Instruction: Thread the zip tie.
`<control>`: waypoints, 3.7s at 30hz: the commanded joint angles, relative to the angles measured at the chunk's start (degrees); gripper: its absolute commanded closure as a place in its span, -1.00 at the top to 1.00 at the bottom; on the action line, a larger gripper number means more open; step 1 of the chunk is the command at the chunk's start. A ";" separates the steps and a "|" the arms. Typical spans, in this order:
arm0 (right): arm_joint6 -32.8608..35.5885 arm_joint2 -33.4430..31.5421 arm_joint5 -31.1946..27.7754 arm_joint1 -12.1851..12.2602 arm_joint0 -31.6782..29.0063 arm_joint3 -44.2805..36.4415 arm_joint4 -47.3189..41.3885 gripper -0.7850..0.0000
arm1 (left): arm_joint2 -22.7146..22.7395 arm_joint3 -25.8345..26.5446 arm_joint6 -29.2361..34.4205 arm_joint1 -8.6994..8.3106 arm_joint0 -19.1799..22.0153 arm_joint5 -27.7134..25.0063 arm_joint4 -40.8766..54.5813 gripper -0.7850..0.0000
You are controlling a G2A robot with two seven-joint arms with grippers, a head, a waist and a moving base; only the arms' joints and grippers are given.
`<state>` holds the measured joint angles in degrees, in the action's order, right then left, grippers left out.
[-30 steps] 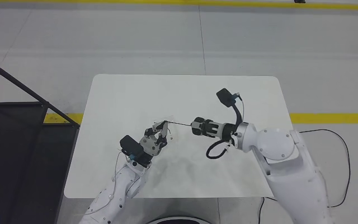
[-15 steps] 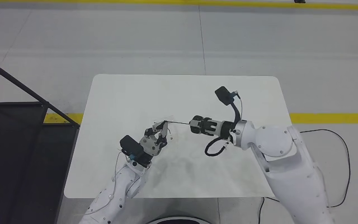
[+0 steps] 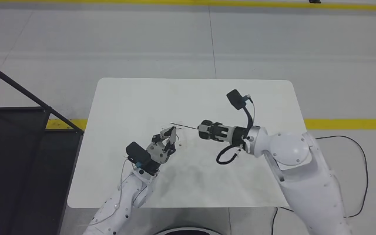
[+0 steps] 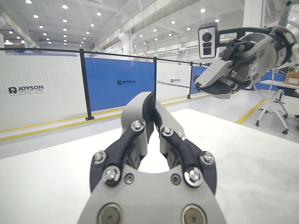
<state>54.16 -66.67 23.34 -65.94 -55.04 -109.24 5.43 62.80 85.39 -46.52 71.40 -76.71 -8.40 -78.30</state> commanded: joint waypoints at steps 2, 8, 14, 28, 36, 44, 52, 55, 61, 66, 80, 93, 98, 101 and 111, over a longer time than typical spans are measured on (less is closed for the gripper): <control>-0.23 -0.12 -0.15 0.07 -0.17 -0.14 -0.36 -1.00 | 0.00 0.00 0.00 0.00 0.00 0.00 0.00 -1.00; 0.69 -0.20 0.57 0.41 -0.48 -0.57 0.65 -1.00 | 0.00 0.00 0.00 0.00 0.00 0.00 0.00 -1.00; 3.49 -1.89 2.68 1.37 -2.31 -3.98 4.15 -1.00 | 0.00 0.00 0.00 0.00 0.00 0.00 0.00 -1.00; 7.96 -3.12 10.38 2.55 -2.23 -10.25 10.56 -1.00 | 0.42 0.93 -0.79 0.46 -0.87 3.68 -1.95 -1.00; 7.07 -2.95 9.79 2.53 -2.78 -10.04 10.26 -1.00 | 0.42 0.93 -0.79 0.46 -0.87 3.68 -1.95 -1.00; 5.93 0.25 12.82 2.06 -0.20 -8.12 8.33 -1.00 | 0.62 1.91 0.57 0.52 -1.26 4.22 -2.61 -1.00; 4.73 1.29 14.48 1.84 1.38 -7.28 5.91 -1.00 | 0.72 2.01 0.09 0.67 -1.47 5.43 -3.48 -1.00; 4.40 1.39 14.78 1.80 1.81 -6.96 4.92 -1.00 | 0.72 2.01 0.09 0.67 -1.47 5.43 -3.48 -1.00; 3.95 1.31 15.16 1.85 2.32 -6.34 3.43 -1.00 | 0.72 2.01 0.09 0.67 -1.47 5.43 -3.48 -1.00; 4.07 1.54 15.50 1.98 2.82 -5.65 2.95 -1.00 | 0.72 2.01 0.09 0.67 -1.47 5.43 -3.48 -1.00; 3.81 2.09 15.25 2.44 3.10 -5.36 2.06 -1.00 | 0.72 2.01 0.09 0.67 -1.47 5.43 -3.48 -1.00; 3.35 2.92 15.70 2.69 4.09 -4.62 1.22 -1.00 | 0.72 2.01 0.09 0.67 -1.47 5.43 -3.48 -1.00; 2.91 3.30 16.09 2.73 4.53 -4.35 0.71 -1.00 | 0.72 2.01 0.09 0.67 -1.47 5.43 -3.48 -1.00; 2.54 3.41 16.18 2.76 4.71 -4.24 0.23 -1.00 | 0.72 2.01 0.09 0.67 -1.47 5.43 -3.48 -1.00; 1.76 3.80 15.91 2.87 5.12 -4.16 -0.99 -1.00 | 0.72 2.01 0.09 0.67 -1.47 5.43 -3.48 -1.00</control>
<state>55.97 -62.89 39.28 -63.07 -49.95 -113.42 4.61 63.52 87.40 -46.43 72.07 -78.19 -2.97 -81.78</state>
